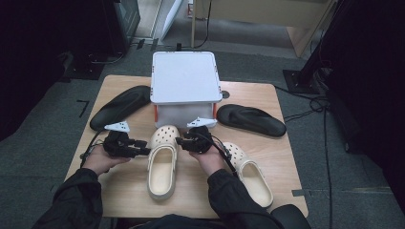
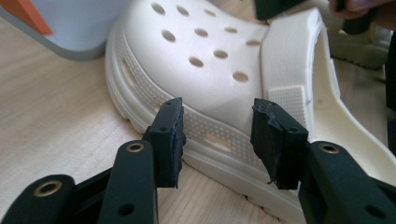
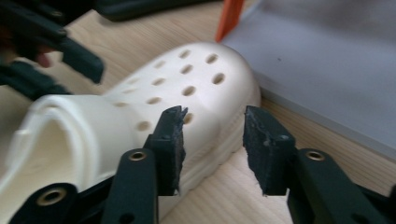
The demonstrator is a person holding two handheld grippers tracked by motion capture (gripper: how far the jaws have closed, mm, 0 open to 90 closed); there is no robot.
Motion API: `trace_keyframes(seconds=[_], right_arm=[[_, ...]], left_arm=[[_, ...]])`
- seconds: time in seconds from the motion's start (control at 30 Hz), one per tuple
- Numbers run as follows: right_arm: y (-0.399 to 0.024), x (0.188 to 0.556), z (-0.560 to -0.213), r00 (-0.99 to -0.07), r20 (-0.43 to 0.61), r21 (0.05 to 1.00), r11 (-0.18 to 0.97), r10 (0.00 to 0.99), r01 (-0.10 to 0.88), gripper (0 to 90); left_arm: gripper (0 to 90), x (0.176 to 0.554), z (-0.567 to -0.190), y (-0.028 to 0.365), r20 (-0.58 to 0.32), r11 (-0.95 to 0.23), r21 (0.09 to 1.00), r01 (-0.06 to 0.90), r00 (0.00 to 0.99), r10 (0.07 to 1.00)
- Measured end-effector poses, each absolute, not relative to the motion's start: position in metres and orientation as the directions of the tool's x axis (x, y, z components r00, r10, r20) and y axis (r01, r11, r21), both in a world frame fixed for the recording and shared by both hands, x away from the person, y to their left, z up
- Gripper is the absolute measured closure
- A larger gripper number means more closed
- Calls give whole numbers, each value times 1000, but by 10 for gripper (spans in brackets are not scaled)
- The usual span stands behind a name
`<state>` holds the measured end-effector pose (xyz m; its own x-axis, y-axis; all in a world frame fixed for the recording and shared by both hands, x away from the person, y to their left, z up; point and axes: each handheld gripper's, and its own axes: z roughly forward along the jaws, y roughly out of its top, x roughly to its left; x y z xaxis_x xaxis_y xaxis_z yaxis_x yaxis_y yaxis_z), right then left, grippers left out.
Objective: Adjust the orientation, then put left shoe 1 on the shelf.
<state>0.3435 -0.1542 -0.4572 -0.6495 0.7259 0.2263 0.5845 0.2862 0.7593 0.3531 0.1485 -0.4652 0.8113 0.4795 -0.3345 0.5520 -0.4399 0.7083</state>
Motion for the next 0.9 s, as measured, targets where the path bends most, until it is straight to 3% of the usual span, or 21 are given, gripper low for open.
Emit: trace_keyframes(seconds=[0.53, 0.9], right_arm=[[-152, 311, -427, -752, 245, 793, 319, 612, 518, 492], [-139, 297, -440, -774, 226, 775, 373, 592, 511, 440]], left_arm=[[510, 375, -432, 155, -325, -363, 754, 547, 791, 518], [560, 386, -392, 150, -300, -335, 783, 524, 790, 534]])
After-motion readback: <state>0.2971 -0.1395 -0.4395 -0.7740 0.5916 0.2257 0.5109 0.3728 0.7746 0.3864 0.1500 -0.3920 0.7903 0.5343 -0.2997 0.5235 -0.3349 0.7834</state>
